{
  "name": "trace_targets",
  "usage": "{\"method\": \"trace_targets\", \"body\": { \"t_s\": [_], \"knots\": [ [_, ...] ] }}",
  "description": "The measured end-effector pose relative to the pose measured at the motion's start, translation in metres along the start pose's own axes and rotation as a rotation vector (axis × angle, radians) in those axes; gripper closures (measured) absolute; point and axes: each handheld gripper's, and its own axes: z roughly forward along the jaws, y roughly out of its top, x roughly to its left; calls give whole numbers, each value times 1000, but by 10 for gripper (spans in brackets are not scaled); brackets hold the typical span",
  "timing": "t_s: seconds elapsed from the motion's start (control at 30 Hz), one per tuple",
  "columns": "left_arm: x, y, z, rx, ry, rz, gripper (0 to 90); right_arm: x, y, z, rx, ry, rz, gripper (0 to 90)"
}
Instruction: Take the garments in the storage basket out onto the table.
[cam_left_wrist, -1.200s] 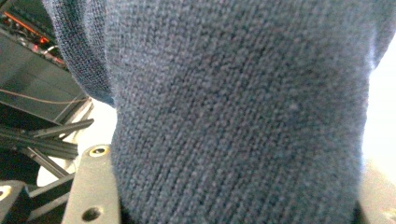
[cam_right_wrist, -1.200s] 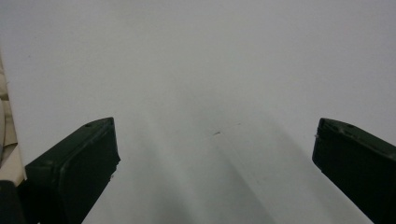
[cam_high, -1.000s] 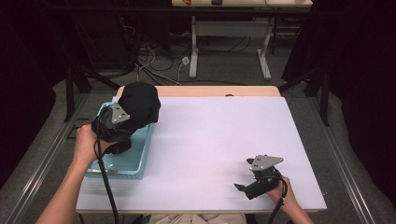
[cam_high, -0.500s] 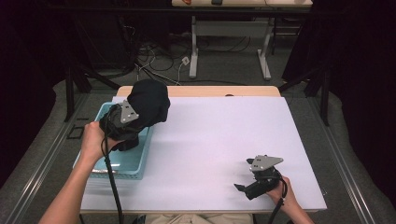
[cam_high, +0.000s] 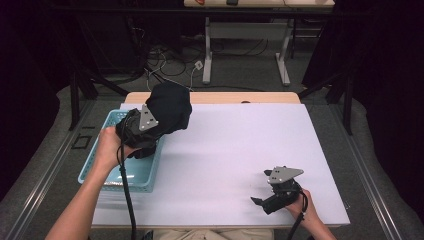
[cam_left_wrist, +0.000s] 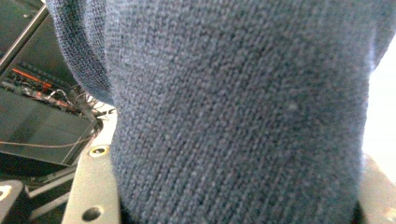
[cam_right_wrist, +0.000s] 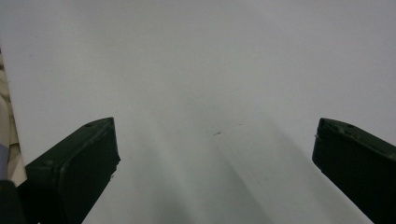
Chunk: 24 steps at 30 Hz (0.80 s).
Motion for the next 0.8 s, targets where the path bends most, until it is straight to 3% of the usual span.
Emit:
{"method": "trace_targets", "body": {
  "t_s": [0.3, 0.8],
  "knots": [
    [-6, 11, 3, -5, -16, 31, 394, 0, 0, 0, -1, -1, -3, 0],
    [-19, 40, 10, -59, -53, 63, 394, -1, 0, -1, -6, 3, -3, 0]
  ]
}}
